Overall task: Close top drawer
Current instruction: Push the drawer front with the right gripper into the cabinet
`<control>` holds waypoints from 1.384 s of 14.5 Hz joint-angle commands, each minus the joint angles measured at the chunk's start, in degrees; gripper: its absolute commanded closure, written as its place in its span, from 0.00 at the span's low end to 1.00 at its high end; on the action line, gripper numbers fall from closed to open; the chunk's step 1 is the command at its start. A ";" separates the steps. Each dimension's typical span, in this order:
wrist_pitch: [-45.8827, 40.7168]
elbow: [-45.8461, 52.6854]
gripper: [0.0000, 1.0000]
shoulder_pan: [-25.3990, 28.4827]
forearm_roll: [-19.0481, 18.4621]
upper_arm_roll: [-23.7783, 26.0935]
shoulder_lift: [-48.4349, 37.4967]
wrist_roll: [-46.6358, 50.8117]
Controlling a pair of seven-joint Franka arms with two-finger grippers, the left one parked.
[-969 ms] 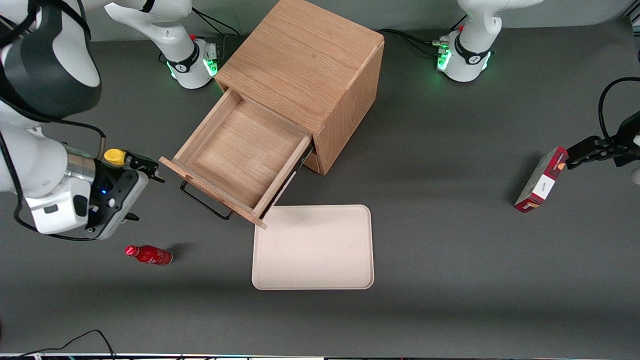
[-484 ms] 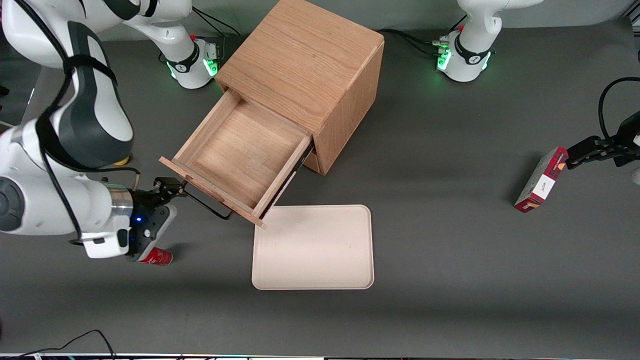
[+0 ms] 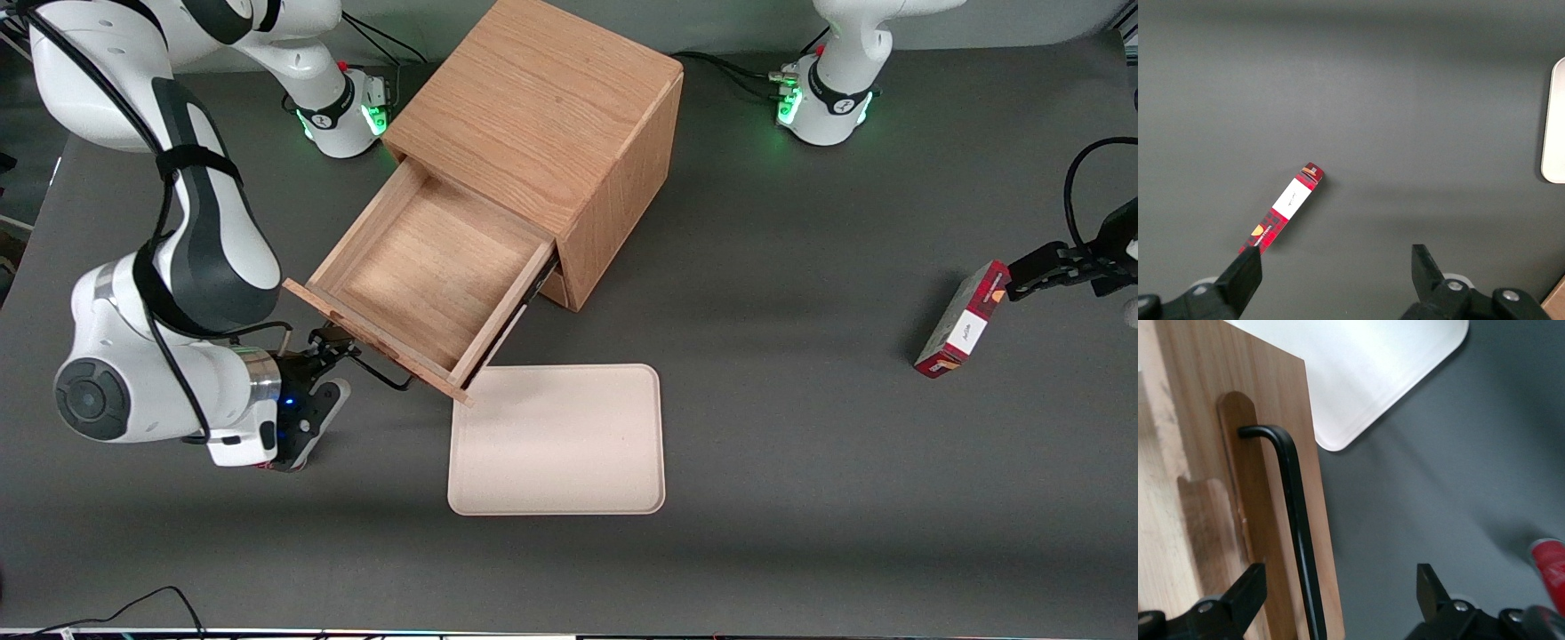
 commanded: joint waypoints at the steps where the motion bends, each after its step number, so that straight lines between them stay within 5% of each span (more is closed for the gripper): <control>1: 2.27 -3.66 0.00 -0.54 2.54 -0.06 -1.04 1.26; 15: 6.14 -7.52 0.00 -1.24 2.98 -0.15 -0.68 3.44; 20: 6.22 -11.73 0.00 -1.24 6.76 -0.15 -4.10 4.86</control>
